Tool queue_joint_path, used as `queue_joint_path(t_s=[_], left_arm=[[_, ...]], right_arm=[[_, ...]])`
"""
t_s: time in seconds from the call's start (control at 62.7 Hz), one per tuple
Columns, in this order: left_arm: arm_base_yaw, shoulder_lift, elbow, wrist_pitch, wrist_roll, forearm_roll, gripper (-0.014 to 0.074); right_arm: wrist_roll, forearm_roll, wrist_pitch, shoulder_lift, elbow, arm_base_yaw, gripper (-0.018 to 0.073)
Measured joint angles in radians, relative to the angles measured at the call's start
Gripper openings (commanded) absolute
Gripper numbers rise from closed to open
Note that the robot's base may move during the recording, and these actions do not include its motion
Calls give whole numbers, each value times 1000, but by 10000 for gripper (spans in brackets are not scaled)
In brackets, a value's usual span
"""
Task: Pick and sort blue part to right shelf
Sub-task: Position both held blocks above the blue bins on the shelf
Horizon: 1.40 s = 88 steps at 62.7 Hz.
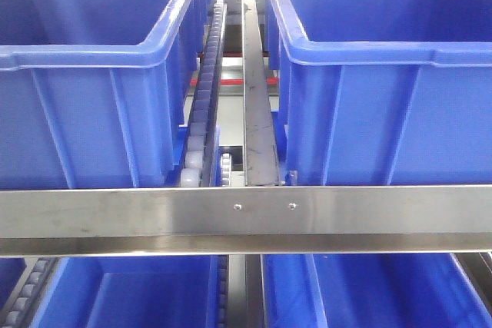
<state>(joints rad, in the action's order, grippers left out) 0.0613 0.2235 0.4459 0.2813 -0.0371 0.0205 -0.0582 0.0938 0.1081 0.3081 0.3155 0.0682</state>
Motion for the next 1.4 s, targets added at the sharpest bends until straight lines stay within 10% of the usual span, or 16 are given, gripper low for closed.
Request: queue_joint_path(t_s=[1.404], left_arm=[[0,0,0,11,0,0,335]], right_arm=[[0,0,-19,0,0,0,455]])
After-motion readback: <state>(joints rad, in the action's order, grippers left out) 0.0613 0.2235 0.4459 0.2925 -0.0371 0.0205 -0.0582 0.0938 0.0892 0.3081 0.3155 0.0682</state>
